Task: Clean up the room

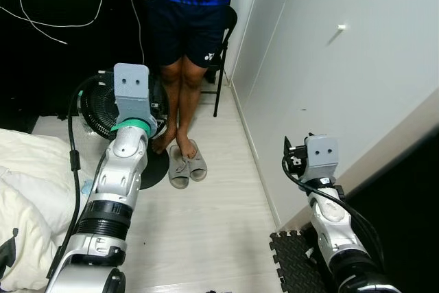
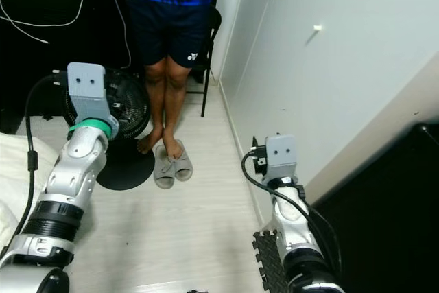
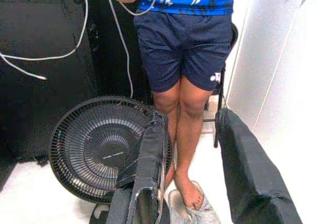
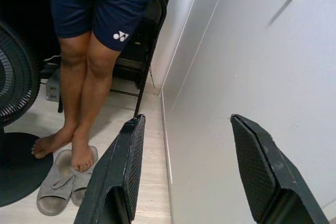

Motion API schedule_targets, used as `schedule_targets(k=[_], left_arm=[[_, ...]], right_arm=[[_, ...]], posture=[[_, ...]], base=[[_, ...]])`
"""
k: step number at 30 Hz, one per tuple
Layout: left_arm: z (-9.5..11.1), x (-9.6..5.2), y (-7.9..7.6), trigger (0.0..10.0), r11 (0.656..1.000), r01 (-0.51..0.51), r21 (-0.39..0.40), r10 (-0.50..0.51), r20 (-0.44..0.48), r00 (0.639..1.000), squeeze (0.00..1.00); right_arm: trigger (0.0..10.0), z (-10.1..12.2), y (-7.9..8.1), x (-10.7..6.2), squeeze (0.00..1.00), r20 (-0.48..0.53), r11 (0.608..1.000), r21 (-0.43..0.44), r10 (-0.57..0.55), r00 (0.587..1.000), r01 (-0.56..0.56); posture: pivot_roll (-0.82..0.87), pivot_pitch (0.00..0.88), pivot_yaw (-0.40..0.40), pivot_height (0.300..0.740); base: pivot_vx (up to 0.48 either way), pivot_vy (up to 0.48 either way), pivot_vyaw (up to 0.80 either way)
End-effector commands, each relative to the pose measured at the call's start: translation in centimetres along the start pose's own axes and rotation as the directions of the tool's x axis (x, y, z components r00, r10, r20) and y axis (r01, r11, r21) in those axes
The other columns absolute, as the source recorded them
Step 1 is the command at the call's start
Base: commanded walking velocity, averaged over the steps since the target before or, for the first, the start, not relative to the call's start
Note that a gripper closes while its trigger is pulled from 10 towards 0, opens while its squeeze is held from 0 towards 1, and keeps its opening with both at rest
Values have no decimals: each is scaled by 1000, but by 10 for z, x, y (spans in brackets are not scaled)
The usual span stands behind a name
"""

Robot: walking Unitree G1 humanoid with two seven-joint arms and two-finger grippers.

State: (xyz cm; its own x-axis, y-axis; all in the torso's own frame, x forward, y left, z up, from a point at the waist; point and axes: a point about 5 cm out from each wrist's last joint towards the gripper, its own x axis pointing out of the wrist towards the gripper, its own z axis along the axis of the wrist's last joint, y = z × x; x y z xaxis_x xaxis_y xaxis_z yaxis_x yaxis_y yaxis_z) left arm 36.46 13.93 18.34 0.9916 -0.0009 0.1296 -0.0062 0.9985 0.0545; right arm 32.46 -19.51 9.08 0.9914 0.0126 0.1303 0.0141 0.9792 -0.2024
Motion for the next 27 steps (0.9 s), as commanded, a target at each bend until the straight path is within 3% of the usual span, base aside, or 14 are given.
schedule_targets(k=[1,21,27], left_arm=[[0,1,-4,10000,1000,19,6,-19,-2,1000,0],[0,1,-3,10000,1000,20,23,-20,-5,1000,0],[2,1,-4,10000,999,24,29,-24,11,1000,0]], right_arm=[[10000,-4,-4,-2,0,-18,1000,5,-26,1000,26],[10000,-6,-2,-5,0,-33,999,15,-42,999,43],[10000,-7,-1,-6,0,-36,999,19,-45,998,45]], posture=[[-4,0,-48,740],[-6,7,-35,740],[-8,9,-32,740]], base=[[0,-247,0],[0,-13,0],[0,-416,0]])
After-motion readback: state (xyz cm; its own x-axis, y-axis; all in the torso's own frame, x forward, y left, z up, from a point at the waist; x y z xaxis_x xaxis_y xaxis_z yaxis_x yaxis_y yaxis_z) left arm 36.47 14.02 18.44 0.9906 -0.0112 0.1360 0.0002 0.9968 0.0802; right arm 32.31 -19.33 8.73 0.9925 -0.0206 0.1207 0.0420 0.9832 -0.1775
